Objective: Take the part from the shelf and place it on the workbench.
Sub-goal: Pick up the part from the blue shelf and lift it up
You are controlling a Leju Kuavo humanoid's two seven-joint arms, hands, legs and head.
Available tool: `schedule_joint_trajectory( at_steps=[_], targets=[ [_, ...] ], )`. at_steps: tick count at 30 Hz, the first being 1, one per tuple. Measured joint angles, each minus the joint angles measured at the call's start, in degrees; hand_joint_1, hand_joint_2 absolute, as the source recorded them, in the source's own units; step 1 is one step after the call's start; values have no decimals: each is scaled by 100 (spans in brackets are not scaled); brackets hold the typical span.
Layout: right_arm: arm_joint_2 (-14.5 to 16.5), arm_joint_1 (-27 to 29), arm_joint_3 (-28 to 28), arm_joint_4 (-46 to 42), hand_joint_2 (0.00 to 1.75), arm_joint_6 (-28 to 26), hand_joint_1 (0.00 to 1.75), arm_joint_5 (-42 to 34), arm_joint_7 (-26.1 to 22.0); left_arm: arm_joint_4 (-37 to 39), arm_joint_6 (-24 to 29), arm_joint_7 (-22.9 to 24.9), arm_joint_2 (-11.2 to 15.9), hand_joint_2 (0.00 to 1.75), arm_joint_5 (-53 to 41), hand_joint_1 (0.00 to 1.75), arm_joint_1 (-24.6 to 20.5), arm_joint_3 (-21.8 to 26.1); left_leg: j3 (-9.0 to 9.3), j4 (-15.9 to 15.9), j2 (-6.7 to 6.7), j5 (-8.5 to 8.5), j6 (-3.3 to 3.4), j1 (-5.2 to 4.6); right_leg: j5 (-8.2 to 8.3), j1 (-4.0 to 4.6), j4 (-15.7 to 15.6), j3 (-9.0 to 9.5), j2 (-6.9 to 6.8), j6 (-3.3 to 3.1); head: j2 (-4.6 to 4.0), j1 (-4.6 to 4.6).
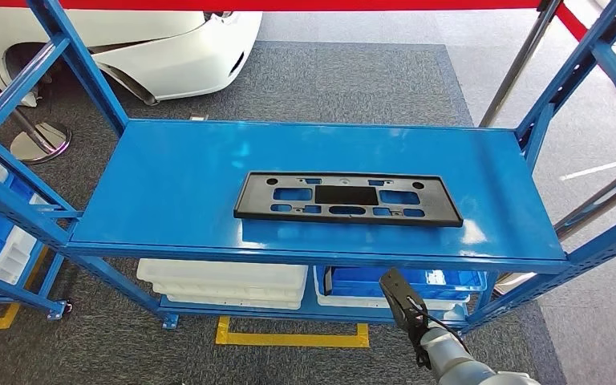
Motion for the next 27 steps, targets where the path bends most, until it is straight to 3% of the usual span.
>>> schedule_joint_trajectory(
  at_steps=[27],
  targets=[
    [0,0,0,4,0,0,0,1,0,24,0,0,-4,0,0,0,-2,-56,0,0,0,0,0,0,0,0,0,0,0,0,0,-1]
  ],
)
